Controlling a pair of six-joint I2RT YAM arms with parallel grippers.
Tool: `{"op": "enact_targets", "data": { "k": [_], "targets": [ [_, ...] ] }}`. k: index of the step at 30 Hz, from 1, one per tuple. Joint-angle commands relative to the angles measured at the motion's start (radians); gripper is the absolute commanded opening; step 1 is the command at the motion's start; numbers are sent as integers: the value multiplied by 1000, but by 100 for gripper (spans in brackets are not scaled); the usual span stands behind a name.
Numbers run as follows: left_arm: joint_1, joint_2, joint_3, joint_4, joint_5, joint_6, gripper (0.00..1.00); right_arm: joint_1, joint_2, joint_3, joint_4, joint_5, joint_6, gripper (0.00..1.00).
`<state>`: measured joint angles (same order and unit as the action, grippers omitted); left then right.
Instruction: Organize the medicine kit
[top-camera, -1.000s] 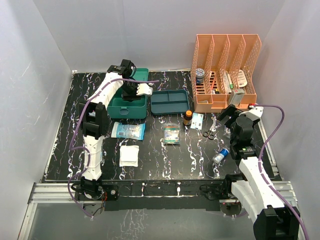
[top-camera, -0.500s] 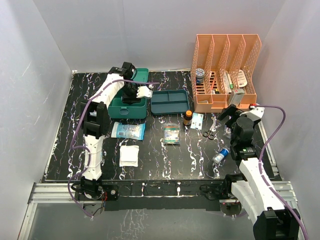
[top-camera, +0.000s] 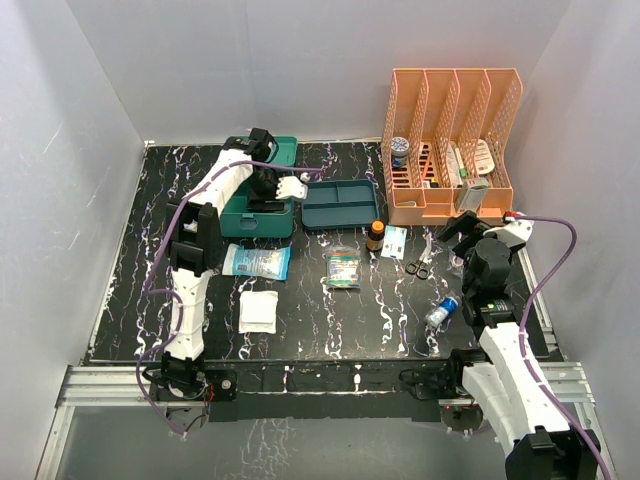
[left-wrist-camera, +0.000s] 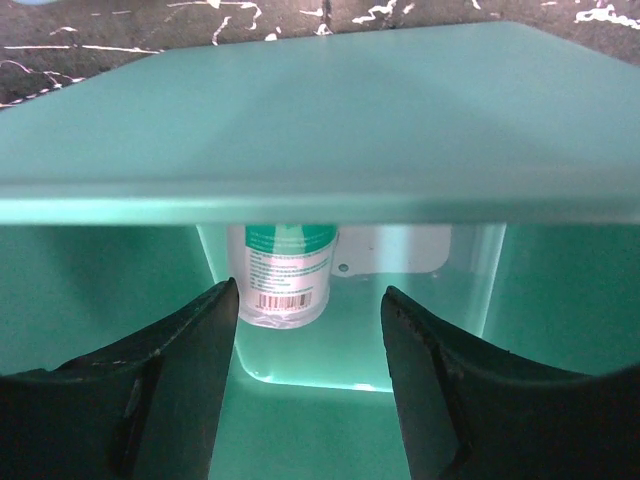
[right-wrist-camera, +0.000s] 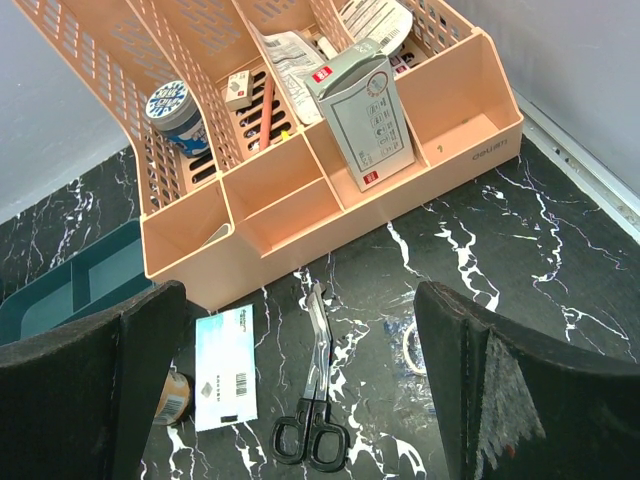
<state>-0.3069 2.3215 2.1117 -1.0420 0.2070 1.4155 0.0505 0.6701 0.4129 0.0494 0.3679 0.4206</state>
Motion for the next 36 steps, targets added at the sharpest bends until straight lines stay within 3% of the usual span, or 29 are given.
{"op": "enact_targets", "data": {
  "k": [1,7,16,20,23,26,29,30,36],
  "targets": [
    [-6,-37,52,12,15,-29,57,-4,-19,-5,16,11,5,98],
    [-7,-105,101,58,43,-98,57,-3,-15,-10,16,1,3,98],
    [-6,-246,26,34,45,-137,57,-3,10,0,27,-12,3,98],
    [-5,-320,22,61,114,-264,57,-3,11,4,21,-10,5,98],
    [-19,-389,-27,176,239,-535,63,-3,21,16,19,-1,1,98],
    [-74,-485,-185,353,338,-743,73,-3,55,49,11,35,-30,98],
    [-176,-593,-449,584,385,-891,87,-3,114,104,9,69,-80,98],
    [-219,-620,-517,671,399,-943,97,-5,138,129,10,79,-97,98],
    [-352,-653,-806,1137,424,-1250,99,-7,267,338,10,139,-190,98]
  ]
}}
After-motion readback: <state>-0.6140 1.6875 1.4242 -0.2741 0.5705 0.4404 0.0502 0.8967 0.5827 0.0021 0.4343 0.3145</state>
